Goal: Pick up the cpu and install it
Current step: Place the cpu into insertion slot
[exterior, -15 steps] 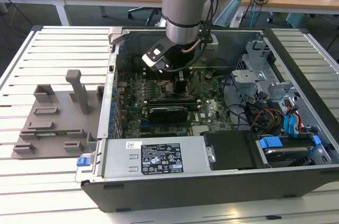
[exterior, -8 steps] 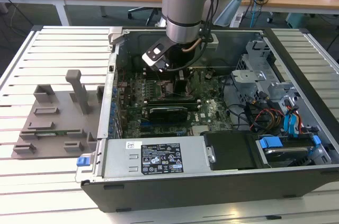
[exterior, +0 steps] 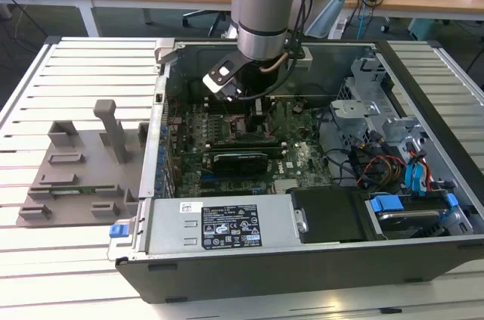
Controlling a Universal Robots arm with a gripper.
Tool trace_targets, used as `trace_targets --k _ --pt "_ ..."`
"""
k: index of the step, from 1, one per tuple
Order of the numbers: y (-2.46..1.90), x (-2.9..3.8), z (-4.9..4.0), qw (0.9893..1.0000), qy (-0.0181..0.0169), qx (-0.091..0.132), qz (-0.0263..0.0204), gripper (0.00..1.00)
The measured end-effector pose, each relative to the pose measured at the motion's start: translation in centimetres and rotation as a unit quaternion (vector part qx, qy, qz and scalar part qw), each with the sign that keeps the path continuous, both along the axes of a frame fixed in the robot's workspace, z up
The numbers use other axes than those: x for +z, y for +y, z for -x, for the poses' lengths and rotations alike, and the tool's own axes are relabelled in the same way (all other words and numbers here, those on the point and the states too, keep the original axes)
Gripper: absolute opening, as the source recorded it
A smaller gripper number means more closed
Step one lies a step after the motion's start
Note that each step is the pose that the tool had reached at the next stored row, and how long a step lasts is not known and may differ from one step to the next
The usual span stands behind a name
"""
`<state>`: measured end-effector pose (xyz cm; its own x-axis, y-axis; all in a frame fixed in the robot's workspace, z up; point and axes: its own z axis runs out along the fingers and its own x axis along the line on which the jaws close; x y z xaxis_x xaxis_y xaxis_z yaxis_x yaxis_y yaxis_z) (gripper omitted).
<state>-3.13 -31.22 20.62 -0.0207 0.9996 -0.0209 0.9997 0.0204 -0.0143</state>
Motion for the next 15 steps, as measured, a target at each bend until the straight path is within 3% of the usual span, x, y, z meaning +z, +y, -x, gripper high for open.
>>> trace_targets --k 1,2,4,5,6,8,9,15 --pt "-0.01 0.0 0.03 1.0 0.0 0.0 -0.0001 0.29" --pt "-0.09 0.0 0.18 1.0 0.0 0.0 -0.0003 0.18" --pt "-0.2 0.0 0.41 1.0 -0.0001 0.0 -0.0004 0.18" --pt "-0.26 -0.01 0.61 1.0 -0.0001 0.0 -0.0011 0.11" --pt "-0.29 -0.05 0.71 1.0 -0.0001 0.0 -0.0027 0.11" --pt "-0.3 -0.17 0.78 0.9998 0.0001 0.0 -0.0182 0.11" --pt "-0.3 -0.22 0.78 0.9998 0.0 0.0 -0.0203 0.11" --pt "-0.35 -0.29 0.39 0.9998 0.0003 0.0 -0.0203 0.11"
